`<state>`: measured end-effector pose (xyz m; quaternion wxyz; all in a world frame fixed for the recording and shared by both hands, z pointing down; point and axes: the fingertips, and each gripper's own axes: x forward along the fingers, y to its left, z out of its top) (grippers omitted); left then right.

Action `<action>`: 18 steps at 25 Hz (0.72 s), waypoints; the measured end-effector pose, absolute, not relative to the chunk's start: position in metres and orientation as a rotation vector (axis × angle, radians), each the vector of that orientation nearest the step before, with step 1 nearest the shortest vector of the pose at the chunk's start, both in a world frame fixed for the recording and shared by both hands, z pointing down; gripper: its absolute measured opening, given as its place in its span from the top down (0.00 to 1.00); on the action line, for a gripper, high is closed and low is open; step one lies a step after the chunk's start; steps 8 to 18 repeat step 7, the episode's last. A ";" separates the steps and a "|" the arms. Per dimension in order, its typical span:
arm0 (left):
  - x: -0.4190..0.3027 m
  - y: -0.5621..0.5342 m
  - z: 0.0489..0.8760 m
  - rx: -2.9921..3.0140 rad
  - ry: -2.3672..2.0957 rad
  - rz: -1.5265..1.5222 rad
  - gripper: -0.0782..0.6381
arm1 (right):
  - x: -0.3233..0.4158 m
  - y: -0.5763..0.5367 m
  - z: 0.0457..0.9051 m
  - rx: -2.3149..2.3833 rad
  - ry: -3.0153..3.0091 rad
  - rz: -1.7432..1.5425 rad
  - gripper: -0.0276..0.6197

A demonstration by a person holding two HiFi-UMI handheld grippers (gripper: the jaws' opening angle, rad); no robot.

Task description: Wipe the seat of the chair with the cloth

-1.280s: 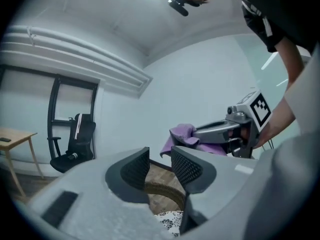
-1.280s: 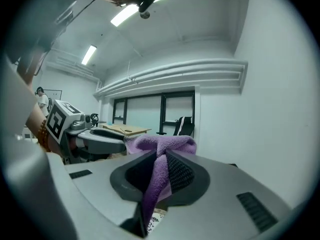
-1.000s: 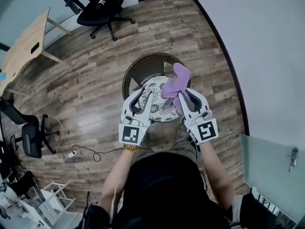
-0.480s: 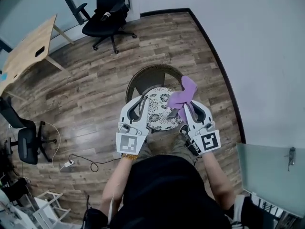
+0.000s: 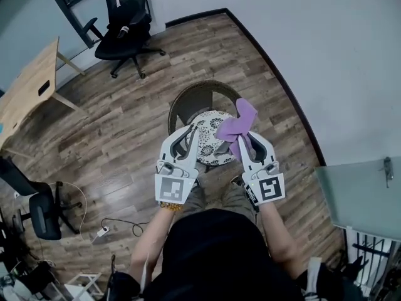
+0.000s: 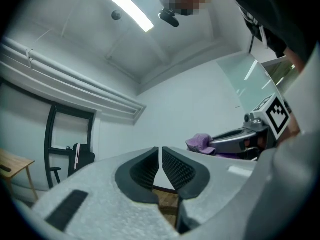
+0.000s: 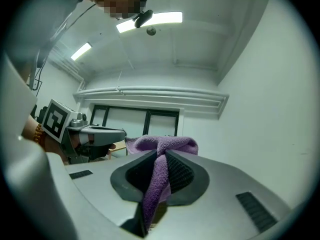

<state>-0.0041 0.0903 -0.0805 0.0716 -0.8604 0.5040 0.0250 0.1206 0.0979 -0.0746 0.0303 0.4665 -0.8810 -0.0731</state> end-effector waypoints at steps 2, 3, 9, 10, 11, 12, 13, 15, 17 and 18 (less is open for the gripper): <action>-0.001 0.098 -0.087 -2.595 1.490 0.065 0.84 | 0.122 0.110 -0.083 1.468 -2.709 -0.238 0.89; 0.001 0.104 -0.090 -2.597 1.477 0.065 0.84 | 0.124 0.118 -0.088 1.476 -2.708 -0.247 0.89; 0.013 0.132 -0.100 -2.597 1.438 0.071 0.84 | 0.134 0.155 -0.100 1.490 -2.707 -0.279 0.89; 0.013 0.132 -0.100 -2.597 1.438 0.071 0.84 | 0.134 0.155 -0.100 1.490 -2.707 -0.279 0.89; 0.013 0.132 -0.100 -2.597 1.438 0.071 0.84 | 0.134 0.155 -0.100 1.490 -2.707 -0.279 0.89; 0.013 0.132 -0.100 -2.597 1.438 0.071 0.84 | 0.134 0.155 -0.100 1.490 -2.707 -0.279 0.89; 0.013 0.132 -0.100 -2.597 1.438 0.071 0.84 | 0.134 0.155 -0.100 1.490 -2.707 -0.279 0.89; 0.013 0.132 -0.100 -2.597 1.438 0.071 0.84 | 0.134 0.155 -0.100 1.490 -2.707 -0.279 0.89; 0.013 0.132 -0.100 -2.597 1.438 0.071 0.84 | 0.134 0.155 -0.100 1.490 -2.707 -0.279 0.89; 0.013 0.132 -0.100 -2.597 1.438 0.071 0.84 | 0.134 0.155 -0.100 1.490 -2.707 -0.279 0.89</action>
